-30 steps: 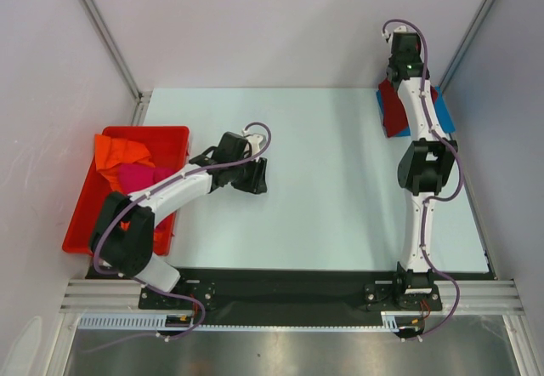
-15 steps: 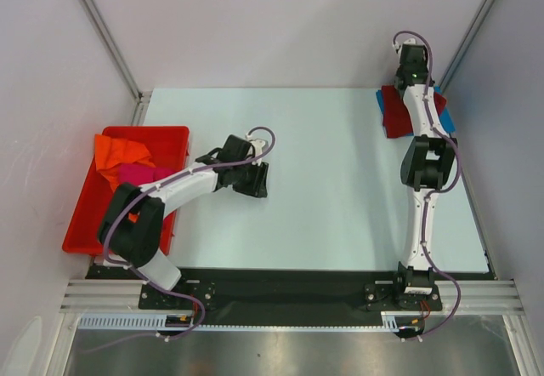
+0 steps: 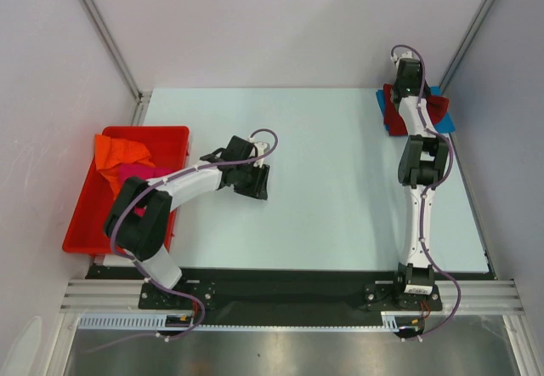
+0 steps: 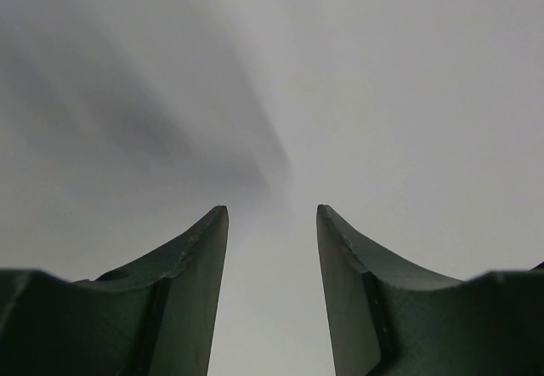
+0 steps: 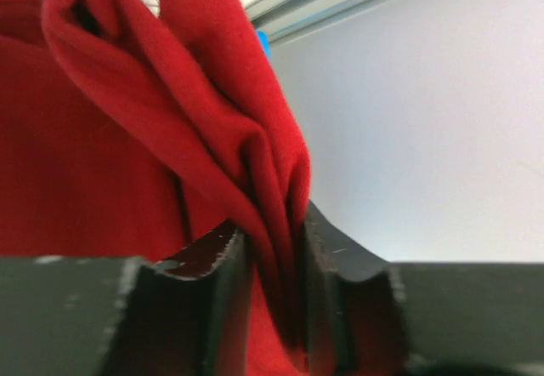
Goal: Fold and stack the t-shirts
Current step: Neatly place the folded tshirt to the corner
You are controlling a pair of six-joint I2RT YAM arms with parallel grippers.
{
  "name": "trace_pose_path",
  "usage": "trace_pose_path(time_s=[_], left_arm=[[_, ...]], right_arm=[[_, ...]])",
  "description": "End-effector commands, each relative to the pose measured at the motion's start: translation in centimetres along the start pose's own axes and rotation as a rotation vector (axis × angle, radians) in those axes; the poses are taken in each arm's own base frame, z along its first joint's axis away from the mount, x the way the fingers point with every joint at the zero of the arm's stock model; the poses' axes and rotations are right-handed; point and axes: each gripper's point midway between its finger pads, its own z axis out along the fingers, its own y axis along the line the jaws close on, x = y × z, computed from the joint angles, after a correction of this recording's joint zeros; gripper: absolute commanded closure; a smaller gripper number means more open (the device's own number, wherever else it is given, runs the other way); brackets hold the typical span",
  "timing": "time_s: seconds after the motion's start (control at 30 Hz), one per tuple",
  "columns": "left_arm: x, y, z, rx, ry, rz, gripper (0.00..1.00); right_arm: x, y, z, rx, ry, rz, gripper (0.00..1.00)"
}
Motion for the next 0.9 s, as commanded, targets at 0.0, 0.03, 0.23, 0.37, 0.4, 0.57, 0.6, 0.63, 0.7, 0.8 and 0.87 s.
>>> trace_pose_path(time_s=[0.0,0.03,0.23,0.37,0.4,0.57,0.6,0.63,0.7,0.8,0.87], left_arm=[[-1.5,-0.9,-0.4,0.027,-0.035,0.018,0.48],[-1.5,-0.9,-0.5,0.024,-0.037,0.02,0.48],[-2.4,-1.6,-1.7,0.005,-0.067,0.06,0.48],[-3.6,-2.0,-2.8,0.004,-0.107,0.067,0.48],[-3.9,-2.0,-3.0,-0.004,-0.112,0.072,0.48],[-4.1,-2.0,-4.5,-0.028,-0.132,0.076,0.48],[-3.9,-1.9,-4.7,-0.033,-0.127,0.072,0.48],[-3.8,-1.8,-4.8,-0.041,-0.126,0.069,0.48],[-3.8,-1.7,-5.2,-0.049,-0.134,0.068,0.48],[-3.9,-1.6,-5.7,-0.059,-0.144,0.059,0.48],[-4.0,-1.9,-5.8,-0.051,-0.151,0.047,0.48]], right_arm=[[0.1,-2.4,1.7,0.172,-0.025,0.024,0.69],[-0.1,-3.2,1.8,0.206,-0.036,0.044,0.67],[-2.1,-5.9,-0.3,0.21,-0.061,0.178,0.46],[-4.0,-6.9,-2.5,0.196,-0.086,0.198,0.33],[-4.2,-7.2,-3.0,0.193,-0.086,0.203,0.31],[-4.4,-7.2,-4.1,0.169,-0.069,0.203,0.18],[-4.1,-7.0,-4.3,0.153,-0.053,0.201,0.18],[-4.0,-6.8,-4.4,0.142,-0.049,0.228,0.18],[-4.0,-6.3,-5.1,0.091,-0.041,0.254,0.18],[-4.8,-4.3,-6.2,-0.02,-0.064,0.315,0.18],[-5.8,-2.4,-6.9,-0.139,-0.09,0.395,0.22]])
